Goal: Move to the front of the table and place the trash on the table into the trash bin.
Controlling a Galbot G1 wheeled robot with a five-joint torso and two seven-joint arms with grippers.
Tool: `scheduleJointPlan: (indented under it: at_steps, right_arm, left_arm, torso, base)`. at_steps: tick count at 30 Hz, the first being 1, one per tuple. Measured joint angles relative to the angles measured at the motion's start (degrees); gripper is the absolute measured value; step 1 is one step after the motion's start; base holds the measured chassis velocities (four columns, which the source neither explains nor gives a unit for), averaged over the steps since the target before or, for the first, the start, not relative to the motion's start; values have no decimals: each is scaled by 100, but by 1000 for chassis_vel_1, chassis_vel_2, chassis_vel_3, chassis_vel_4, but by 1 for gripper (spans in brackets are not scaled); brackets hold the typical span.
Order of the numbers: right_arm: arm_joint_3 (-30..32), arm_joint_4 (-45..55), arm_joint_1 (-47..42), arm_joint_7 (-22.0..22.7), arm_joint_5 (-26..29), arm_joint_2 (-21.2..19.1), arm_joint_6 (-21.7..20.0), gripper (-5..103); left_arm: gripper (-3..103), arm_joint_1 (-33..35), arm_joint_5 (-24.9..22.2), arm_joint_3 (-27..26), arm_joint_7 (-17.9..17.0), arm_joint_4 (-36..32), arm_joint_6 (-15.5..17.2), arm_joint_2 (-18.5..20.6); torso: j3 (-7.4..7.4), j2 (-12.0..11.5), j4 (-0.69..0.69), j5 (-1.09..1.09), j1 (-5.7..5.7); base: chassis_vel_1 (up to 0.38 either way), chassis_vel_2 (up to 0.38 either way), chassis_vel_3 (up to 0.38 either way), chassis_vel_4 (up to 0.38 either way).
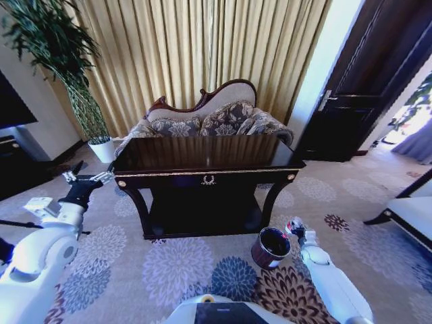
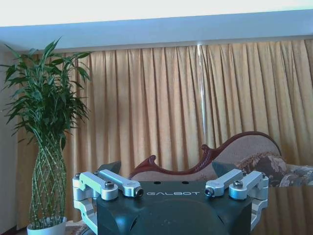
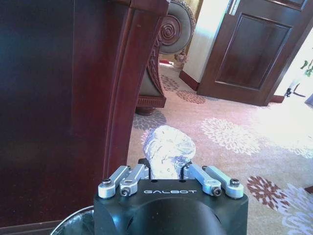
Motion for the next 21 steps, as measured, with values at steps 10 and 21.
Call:
scheduleJointPlan:
  at_steps: [10,21]
  right_arm:
    - [-65,165,-99,38,1,27,-11,43]
    - [-60,328,-155,39,16,18,-49,82]
  left_arm:
    - [100,0,3,35,0,-32,11,-1]
    - [100,13,3,18,0,-15,4,-4]
  torso:
    - [0,0,1,1,0]
    - [0,0,0,0,0]
  base:
    - [0,0,0,0]
    - [0,0,0,0]
